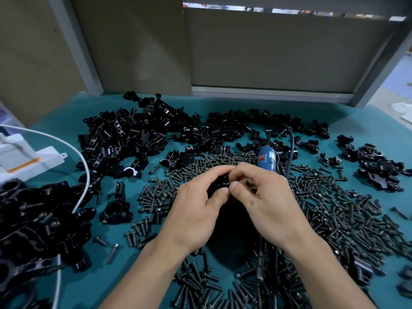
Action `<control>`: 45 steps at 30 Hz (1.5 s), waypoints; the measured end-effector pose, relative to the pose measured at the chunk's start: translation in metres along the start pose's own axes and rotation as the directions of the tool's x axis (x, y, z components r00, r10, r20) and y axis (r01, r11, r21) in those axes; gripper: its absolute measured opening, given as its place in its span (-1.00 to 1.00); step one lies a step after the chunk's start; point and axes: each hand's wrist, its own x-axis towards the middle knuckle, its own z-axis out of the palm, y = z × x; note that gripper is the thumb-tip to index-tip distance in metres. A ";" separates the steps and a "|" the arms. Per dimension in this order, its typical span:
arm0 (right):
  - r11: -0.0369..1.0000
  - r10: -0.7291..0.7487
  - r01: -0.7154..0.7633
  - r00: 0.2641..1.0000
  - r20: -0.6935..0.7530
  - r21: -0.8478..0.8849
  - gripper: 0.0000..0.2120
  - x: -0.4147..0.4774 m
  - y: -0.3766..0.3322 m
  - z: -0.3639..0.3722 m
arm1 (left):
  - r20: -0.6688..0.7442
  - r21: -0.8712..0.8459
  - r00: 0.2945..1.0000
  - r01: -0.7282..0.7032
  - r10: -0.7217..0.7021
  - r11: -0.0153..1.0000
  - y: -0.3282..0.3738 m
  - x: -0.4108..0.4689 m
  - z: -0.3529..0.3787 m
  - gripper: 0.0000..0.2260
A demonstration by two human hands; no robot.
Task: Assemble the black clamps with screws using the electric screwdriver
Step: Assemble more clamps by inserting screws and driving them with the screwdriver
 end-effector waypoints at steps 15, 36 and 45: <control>1.000 -0.003 0.003 0.999 0.043 -0.006 -0.82 0.001 -0.001 -0.004 | -0.042 0.026 0.999 -0.011 0.012 1.000 0.001 -0.001 0.001 -0.59; 0.992 0.098 -0.097 0.995 -0.007 0.075 -0.59 0.004 0.004 -0.003 | 0.022 -0.371 0.967 0.244 -0.255 0.896 0.000 0.003 0.004 -0.69; 0.998 0.057 -0.057 0.998 -0.010 -0.005 -0.61 0.004 -0.008 -0.003 | -0.028 -0.301 0.986 0.150 -0.166 0.942 0.006 0.001 0.002 -0.79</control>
